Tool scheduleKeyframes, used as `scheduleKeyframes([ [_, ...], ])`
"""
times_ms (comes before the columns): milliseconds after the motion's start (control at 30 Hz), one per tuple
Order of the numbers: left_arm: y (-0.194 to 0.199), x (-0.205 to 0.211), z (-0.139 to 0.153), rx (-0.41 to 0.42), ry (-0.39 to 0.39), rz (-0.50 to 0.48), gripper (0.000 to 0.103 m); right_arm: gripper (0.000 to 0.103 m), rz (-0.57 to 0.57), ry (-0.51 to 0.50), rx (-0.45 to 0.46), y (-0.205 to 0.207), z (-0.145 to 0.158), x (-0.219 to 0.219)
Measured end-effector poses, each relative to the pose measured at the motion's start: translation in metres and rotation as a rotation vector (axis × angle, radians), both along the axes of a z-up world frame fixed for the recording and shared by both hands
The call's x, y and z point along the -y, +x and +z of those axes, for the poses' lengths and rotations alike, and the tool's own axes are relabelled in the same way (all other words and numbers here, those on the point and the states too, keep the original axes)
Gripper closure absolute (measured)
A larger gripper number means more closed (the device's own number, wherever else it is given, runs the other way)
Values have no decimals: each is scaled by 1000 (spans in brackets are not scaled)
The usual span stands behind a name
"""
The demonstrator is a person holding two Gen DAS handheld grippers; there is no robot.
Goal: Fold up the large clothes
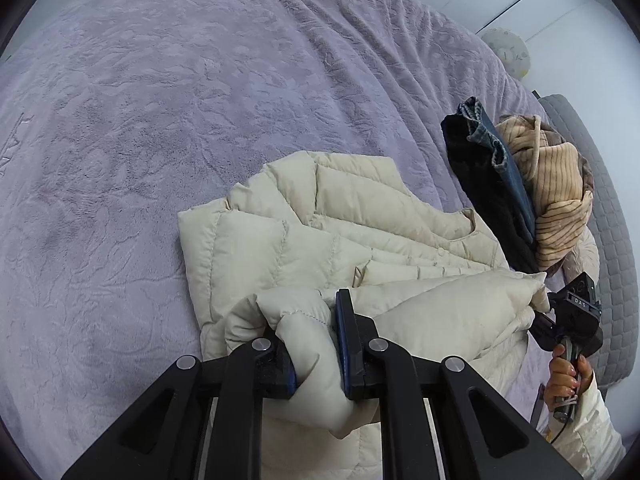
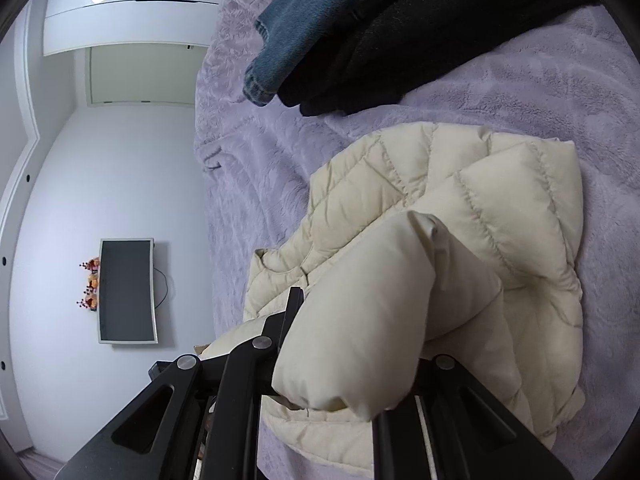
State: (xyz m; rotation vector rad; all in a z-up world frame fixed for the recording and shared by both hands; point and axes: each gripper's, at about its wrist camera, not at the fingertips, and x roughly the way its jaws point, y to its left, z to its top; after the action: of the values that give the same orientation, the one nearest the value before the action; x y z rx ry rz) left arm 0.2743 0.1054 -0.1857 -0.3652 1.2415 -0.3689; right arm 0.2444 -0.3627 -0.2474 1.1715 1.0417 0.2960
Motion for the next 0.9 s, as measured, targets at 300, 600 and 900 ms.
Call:
scheduleKeyframes([
  [300,3,-4,19,26,12,28,87,89,-32,-42,-19,16,-10,-2],
  [600,-11,15,43,92,183,-70,86,89,-30,-87,-28,29,-6,-6],
  [900,-20,10,57,185,254,16,29,89,-66,-74,-44,30,-4,-1],
])
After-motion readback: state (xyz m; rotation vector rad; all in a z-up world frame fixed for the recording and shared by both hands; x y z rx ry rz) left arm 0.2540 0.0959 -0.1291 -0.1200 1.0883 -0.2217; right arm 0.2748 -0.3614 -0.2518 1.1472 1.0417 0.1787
